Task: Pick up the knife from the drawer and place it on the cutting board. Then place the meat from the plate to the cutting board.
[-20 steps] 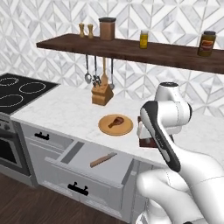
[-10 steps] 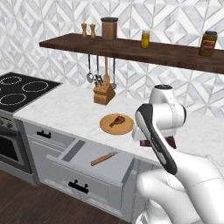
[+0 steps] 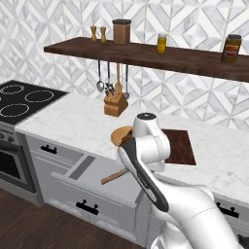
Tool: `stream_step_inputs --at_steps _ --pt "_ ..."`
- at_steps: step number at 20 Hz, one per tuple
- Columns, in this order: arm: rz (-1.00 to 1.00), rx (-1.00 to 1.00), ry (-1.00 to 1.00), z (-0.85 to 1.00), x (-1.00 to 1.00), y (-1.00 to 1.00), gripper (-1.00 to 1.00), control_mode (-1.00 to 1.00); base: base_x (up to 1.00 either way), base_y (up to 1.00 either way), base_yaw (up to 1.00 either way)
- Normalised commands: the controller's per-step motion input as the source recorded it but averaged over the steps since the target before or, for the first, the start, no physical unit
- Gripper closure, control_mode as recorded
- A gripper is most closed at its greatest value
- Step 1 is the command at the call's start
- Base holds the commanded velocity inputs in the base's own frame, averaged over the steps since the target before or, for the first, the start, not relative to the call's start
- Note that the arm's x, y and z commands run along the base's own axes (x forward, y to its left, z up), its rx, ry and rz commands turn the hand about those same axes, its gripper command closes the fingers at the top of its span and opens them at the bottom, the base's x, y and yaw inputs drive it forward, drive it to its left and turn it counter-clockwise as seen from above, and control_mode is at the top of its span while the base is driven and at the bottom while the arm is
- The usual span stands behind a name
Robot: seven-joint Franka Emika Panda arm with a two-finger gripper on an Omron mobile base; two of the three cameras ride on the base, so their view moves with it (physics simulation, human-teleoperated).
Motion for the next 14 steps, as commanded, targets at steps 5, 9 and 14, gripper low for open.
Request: stream_step_inputs --at_steps 5,9,14 --pt "-0.38 0.00 0.06 -0.38 0.34 0.95 -1.00 -1.00 0.00 0.00 0.00" --pt "-0.29 0.00 0.13 -0.24 0.56 0.62 -1.00 -1.00 0.00 0.00 0.00" --pt "-0.09 0.00 0.10 -0.25 0.58 0.31 -1.00 -1.00 0.00 0.00 0.00"
